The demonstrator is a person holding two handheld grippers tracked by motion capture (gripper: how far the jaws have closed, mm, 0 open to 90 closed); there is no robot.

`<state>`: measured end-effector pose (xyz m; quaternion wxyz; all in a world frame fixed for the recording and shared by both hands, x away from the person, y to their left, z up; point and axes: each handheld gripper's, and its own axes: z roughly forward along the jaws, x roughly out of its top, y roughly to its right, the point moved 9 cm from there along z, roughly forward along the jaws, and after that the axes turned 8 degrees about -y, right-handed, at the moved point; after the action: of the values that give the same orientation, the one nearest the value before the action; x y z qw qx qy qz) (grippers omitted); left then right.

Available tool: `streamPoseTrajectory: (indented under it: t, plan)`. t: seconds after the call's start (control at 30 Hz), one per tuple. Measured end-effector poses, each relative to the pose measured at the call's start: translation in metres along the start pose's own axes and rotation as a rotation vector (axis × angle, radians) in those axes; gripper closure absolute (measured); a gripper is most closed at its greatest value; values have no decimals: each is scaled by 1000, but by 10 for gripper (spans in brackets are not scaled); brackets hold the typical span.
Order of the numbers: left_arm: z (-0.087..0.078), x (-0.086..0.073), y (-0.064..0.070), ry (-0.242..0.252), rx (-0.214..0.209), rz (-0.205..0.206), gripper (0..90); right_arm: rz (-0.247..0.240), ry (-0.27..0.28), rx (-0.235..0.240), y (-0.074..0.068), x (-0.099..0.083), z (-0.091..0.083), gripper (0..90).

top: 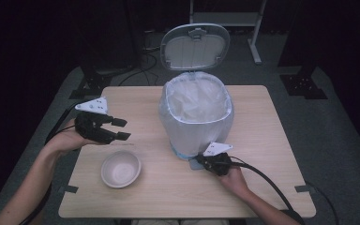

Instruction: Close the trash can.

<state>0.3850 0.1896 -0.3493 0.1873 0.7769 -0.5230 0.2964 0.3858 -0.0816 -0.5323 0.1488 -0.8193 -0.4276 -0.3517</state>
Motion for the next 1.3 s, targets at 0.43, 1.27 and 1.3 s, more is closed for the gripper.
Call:
streamPoseTrajectory:
  t: [0.43,1.27,1.3]
  plan:
    - [3,-32,7,13,5,-27,446,-6,-1,2,0,0,0,900]
    - [14,-72,24,42,17,-58,380,-15,-2,-5,1,0,0,900]
    - [15,-74,24,40,19,-57,376,-14,-2,-5,1,0,0,900]
